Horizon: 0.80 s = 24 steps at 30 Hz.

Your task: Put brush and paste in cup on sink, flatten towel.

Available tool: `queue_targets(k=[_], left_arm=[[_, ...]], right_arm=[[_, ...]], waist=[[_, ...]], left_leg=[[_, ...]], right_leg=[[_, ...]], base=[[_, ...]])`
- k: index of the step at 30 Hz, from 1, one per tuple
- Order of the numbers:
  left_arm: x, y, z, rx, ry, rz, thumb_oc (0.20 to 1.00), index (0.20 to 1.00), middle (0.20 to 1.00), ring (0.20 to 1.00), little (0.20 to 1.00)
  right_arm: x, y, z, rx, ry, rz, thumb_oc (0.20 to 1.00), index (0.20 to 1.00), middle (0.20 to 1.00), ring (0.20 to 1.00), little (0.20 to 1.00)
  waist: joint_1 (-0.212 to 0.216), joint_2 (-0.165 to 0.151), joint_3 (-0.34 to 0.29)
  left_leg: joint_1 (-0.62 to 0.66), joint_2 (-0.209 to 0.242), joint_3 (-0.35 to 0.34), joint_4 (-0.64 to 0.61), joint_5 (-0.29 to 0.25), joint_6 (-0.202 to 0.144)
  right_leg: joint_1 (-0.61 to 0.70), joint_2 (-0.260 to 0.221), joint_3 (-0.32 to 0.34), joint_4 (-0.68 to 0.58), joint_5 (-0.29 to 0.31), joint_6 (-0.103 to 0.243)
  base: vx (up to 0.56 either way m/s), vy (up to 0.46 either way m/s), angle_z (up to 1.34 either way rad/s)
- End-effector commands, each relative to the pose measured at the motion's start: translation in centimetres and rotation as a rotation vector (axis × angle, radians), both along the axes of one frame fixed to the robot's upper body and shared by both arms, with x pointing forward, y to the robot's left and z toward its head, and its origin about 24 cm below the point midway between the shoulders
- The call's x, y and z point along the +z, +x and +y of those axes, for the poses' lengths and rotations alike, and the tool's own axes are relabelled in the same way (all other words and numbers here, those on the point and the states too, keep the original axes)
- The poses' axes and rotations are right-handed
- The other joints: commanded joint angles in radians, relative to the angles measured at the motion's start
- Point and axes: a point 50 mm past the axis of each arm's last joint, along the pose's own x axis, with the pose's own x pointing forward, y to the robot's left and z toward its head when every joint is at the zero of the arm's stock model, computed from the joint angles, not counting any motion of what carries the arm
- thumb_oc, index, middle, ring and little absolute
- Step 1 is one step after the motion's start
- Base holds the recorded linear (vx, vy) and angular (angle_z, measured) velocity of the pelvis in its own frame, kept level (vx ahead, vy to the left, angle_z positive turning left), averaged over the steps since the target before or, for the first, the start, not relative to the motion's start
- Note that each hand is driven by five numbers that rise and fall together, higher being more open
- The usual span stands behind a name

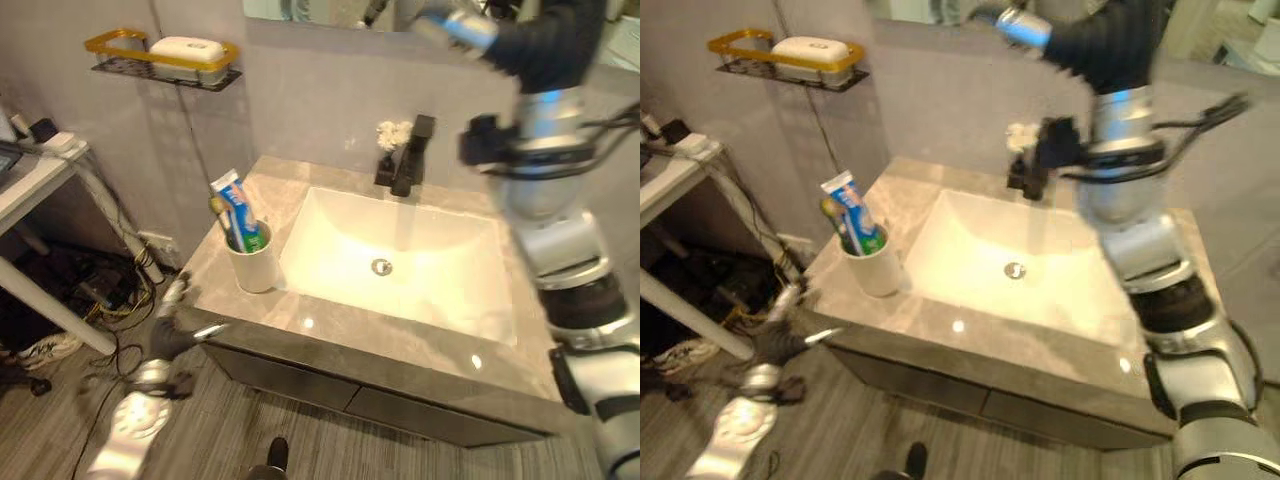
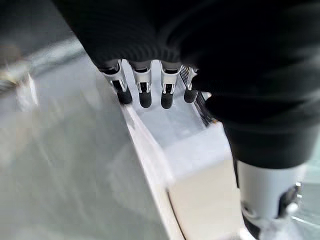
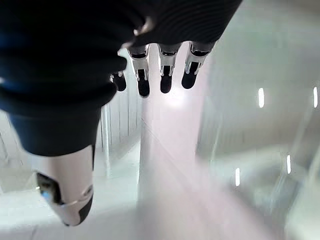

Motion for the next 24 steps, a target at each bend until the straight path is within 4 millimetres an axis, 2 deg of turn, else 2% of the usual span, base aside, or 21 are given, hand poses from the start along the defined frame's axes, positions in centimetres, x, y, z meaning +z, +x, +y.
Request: queue_targets(k=[1,4,7,8,9,10,12,13,14,15,16,17,18,19,20,21,22,24], left_arm=[[-4.2,-3.5,0.9,0.144,-0.104,0.216,1.0,1.0,1.0,1.0,1.0],[-2.7,-3.2,1.6,0.207,-0.087,0.128,1.0,1.0,1.0,1.0,1.0],[-1.7,-3.4,3.1,0.348,-0.07,0.046,1.0,1.0,1.0,1.0,1.0],[-0.8,-3.8,4.3,0.44,-0.031,-0.011,1.0,1.0,1.0,1.0,1.0],[-0.7,-3.8,4.2,0.438,-0.029,-0.011,1.0,1.0,1.0,1.0,1.0],[2.1,-4.6,6.5,0.602,0.049,-0.168,1.0,1.0,1.0,1.0,1.0],[4.9,-4.9,7.1,0.638,0.122,-0.3,1.0,1.0,1.0,1.0,1.0],[4.9,-4.9,7.0,0.633,0.123,-0.298,0.583,0.583,0.583,0.583,0.583],[6.0,-5.0,7.3,0.648,0.148,-0.352,0.338,0.338,0.338,0.338,0.338],[7.0,-4.8,7.2,0.641,0.164,-0.408,0.2,0.2,0.2,0.2,0.2],[8.4,-4.7,7.1,0.631,0.175,-0.478,0.2,0.2,0.2,0.2,0.2],[11.0,-3.9,6.1,0.558,0.156,-0.623,0.2,0.2,0.2,0.2,0.2],[11.0,-4.0,6.1,0.558,0.154,-0.624,0.2,0.2,0.2,0.2,0.2],[12.1,-3.6,5.4,0.517,0.151,-0.681,0.2,0.2,0.2,0.2,0.2],[14.0,-2.7,3.5,0.387,0.157,-0.761,0.2,0.2,0.2,0.2,0.2],[15.4,-2.2,1.9,0.275,0.176,-0.82,0.2,0.2,0.2,0.2,0.2],[15.4,-2.3,2.0,0.276,0.177,-0.821,0.2,0.2,0.2,0.2,0.2],[16.9,-2.1,0.4,0.16,0.202,-0.89,0.2,0.2,0.2,0.2,0.2]], right_arm=[[1.5,-2.8,-3.9,-0.122,0.062,-0.143,1.0,1.0,1.0,1.0,1.0],[0.6,-5.1,-7.8,-0.298,0.126,-0.191,1.0,1.0,1.0,1.0,1.0],[-0.2,-7.4,-12.1,-0.529,0.196,-0.223,1.0,1.0,1.0,1.0,1.0],[-1.6,-9.1,-15.4,-0.728,0.246,-0.202,1.0,1.0,1.0,1.0,1.0],[-1.7,-9.2,-15.5,-0.731,0.247,-0.201,1.0,1.0,1.0,1.0,1.0],[-4.5,-13.1,-20.8,-1.075,0.363,-0.167,1.0,1.0,1.0,1.0,1.0],[-6.1,-15.7,-23.9,-1.325,0.399,-0.11,1.0,1.0,1.0,1.0,1.0],[-6.1,-15.8,-24.0,-1.332,0.398,-0.112,1.0,1.0,1.0,1.0,1.0],[-7.1,-17.0,-25.7,-1.472,0.406,-0.046,1.0,1.0,1.0,1.0,1.0],[-7.8,-17.8,-26.9,-1.571,0.407,0.001,1.0,1.0,1.0,1.0,1.0],[-9.4,-19.2,-28.7,-1.684,0.445,0.101,1.0,1.0,1.0,1.0,1.0],[-12.2,-21.1,-31.0,-1.787,0.589,0.222,1.0,1.0,1.0,1.0,1.0],[-12.2,-21.1,-31.1,-1.784,0.593,0.22,1.0,1.0,1.0,1.0,1.0],[-14.0,-21.7,-31.9,-1.811,0.664,0.298,1.0,1.0,1.0,1.0,1.0],[-18.3,-22.5,-32.9,-1.81,0.854,0.439,1.0,1.0,1.0,1.0,1.0],[-21.9,-23.6,-33.3,-1.838,0.93,0.631,1.0,1.0,1.0,1.0,1.0],[-21.8,-23.5,-33.4,-1.833,0.931,0.632,1.0,1.0,1.0,1.0,1.0],[-27.8,-24.1,-32.3,-1.79,1.023,0.935,1.0,1.0,1.0,1.0,1.0]], waist=[[0.02,0.009,0.02],[0.0,0.014,0.006],[-0.032,0.019,-0.006],[-0.051,0.02,-0.012],[-0.049,0.019,-0.013],[-0.094,0.023,-0.024],[-0.113,0.023,-0.031],[-0.109,0.022,-0.032],[-0.123,0.023,-0.032],[-0.125,0.023,-0.032],[-0.133,0.025,-0.03],[-0.151,0.03,-0.03],[-0.151,0.03,-0.028],[-0.156,0.034,-0.027],[-0.169,0.043,-0.021],[-0.173,0.049,-0.012],[-0.174,0.048,-0.011],[-0.181,0.058,-0.001]], left_leg=[[0.039,0.032,-0.045,0.004,-0.079,-0.006],[0.046,0.034,-0.047,0.004,-0.082,-0.007],[0.059,0.038,-0.045,0.004,-0.094,-0.012],[0.06,0.039,-0.042,0.004,-0.09,-0.012],[0.06,0.039,-0.042,0.004,-0.09,-0.012],[0.069,0.043,-0.037,0.004,-0.096,-0.016],[0.072,0.046,-0.04,0.004,-0.105,-0.021],[0.068,0.045,-0.041,0.004,-0.097,-0.02],[0.071,0.047,-0.039,0.004,-0.106,-0.022],[0.069,0.047,-0.04,0.004,-0.099,-0.022],[0.067,0.049,-0.038,0.004,-0.096,-0.024],[0.07,0.054,-0.036,0.004,-0.105,-0.028],[0.067,0.053,-0.035,0.004,-0.097,-0.026],[0.066,0.055,-0.034,0.004,-0.097,-0.027],[0.065,0.058,-0.03,0.004,-0.096,-0.028],[0.067,0.06,-0.028,0.004,-0.1,-0.031],[0.063,0.06,-0.026,0.004,-0.092,-0.03],[0.062,0.066,-0.016,0.004,-0.089,-0.035]], right_leg=[[-0.043,-0.032,-0.038,0.001,0.1,0.031],[-0.038,-0.03,-0.043,0.001,0.096,0.033],[-0.03,-0.03,-0.042,0.001,0.087,0.035],[-0.03,-0.03,-0.041,0.001,0.092,0.034],[-0.03,-0.03,-0.041,0.001,0.092,0.034],[-0.025,-0.03,-0.035,0.001,0.086,0.033],[-0.023,-0.03,-0.035,0.001,0.078,0.033],[-0.027,-0.031,-0.036,0.001,0.084,0.032],[-0.025,-0.03,-0.033,0.001,0.079,0.032],[-0.028,-0.029,-0.033,0.001,0.084,0.031],[-0.033,-0.029,-0.029,0.001,0.086,0.029],[-0.035,-0.025,-0.022,0.001,0.08,0.028],[-0.038,-0.025,-0.022,0.001,0.086,0.026],[-0.041,-0.024,-0.019,0.001,0.087,0.025],[-0.045,-0.022,-0.01,0.001,0.087,0.022],[-0.047,-0.018,-0.004,0.001,0.082,0.022],[-0.052,-0.019,-0.002,0.001,0.088,0.02],[-0.06,-0.015,0.005,0.001,0.087,0.019]], base=[[-0.01,-0.002,0.09],[0.01,-0.014,0.12],[0.0,-0.004,0.09],[0.0,0.0,0.0],[-0.01,-0.009,-0.06],[0.05,-0.013,0.02],[0.03,-0.013,0.04],[0.0,0.0,0.0],[-0.03,-0.008,-0.09],[-0.02,-0.018,-0.05],[-0.02,-0.032,-0.05],[-0.02,-0.025,-0.04],[-0.01,-0.024,-0.07],[-0.04,-0.021,-0.05],[-0.03,-0.036,-0.23],[-0.05,-0.029,-0.26],[-0.03,-0.027,-0.26],[-0.04,-0.032,-0.08]])
